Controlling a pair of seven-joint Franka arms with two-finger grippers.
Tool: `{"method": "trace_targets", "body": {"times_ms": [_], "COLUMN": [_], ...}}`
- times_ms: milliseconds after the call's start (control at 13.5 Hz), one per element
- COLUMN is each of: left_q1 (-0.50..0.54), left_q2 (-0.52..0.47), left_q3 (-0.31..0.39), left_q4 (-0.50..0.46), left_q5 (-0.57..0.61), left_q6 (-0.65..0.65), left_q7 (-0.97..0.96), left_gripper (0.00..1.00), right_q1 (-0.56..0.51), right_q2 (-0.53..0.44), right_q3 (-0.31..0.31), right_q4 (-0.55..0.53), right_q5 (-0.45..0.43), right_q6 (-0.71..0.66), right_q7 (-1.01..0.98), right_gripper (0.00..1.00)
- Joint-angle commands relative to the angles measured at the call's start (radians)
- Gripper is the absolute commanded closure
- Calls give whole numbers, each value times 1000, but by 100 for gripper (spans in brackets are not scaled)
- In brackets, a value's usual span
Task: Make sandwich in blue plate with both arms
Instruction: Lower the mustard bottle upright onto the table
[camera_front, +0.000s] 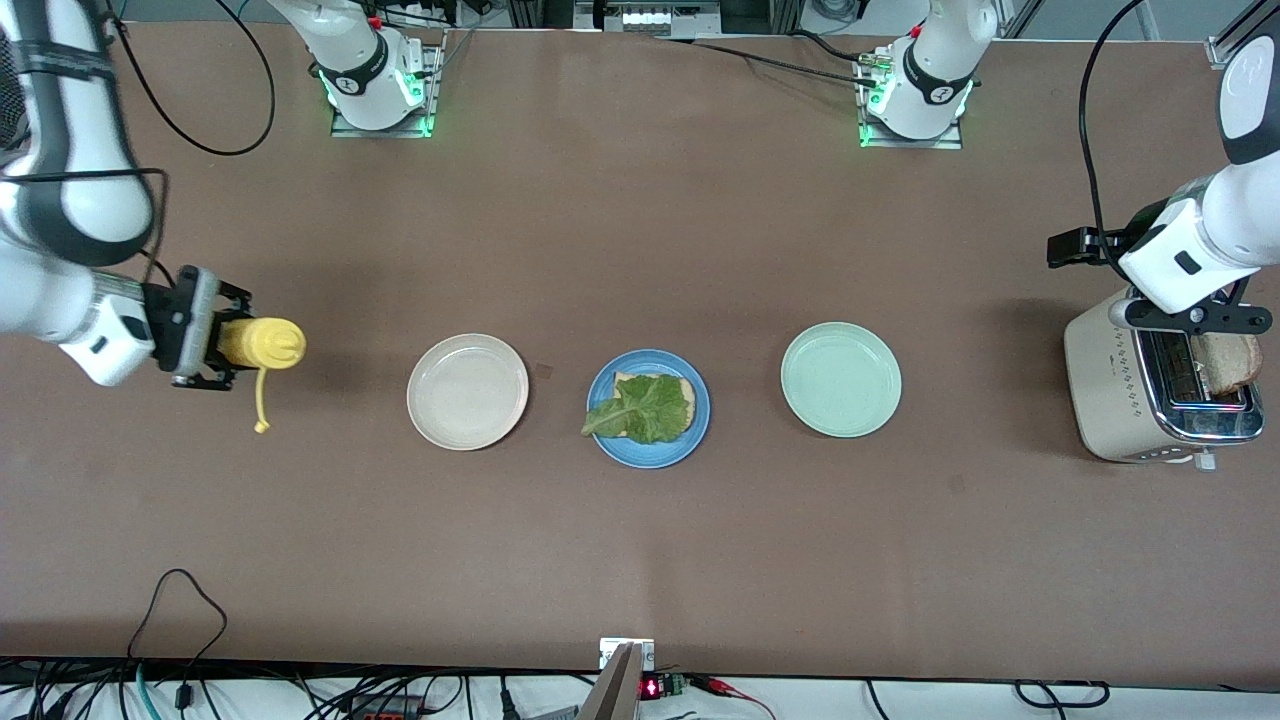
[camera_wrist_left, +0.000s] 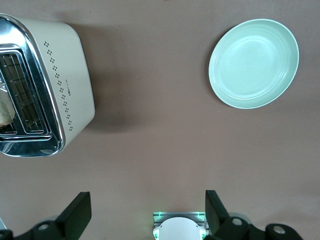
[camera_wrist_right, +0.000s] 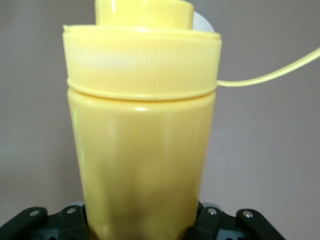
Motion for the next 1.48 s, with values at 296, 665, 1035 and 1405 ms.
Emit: {"method": "trace_targets", "body": {"times_ms": [296, 665, 1035, 1405], "left_q1": [-1, 13, 181, 395], "left_q2": [-5, 6, 50, 141], "left_q3": [-8, 4, 9, 2], "left_q4": [18, 18, 23, 13], "left_q5": [6, 29, 47, 33], "left_q6": [-19, 8, 131, 266], "left_q7": [-9, 11, 196, 512], "left_gripper": [0, 0, 0, 0], "right_q1": [-288, -459, -655, -664], "right_q2": [93, 297, 467, 535], "right_q3": [30, 58, 225, 227], "right_q4": [-1, 19, 86, 126], "right_q5": [166, 316, 307, 304], "right_q6": [-170, -245, -268, -284], "right_q7": [-409, -601, -639, -649], "right_gripper": [100, 100, 100, 100]}}
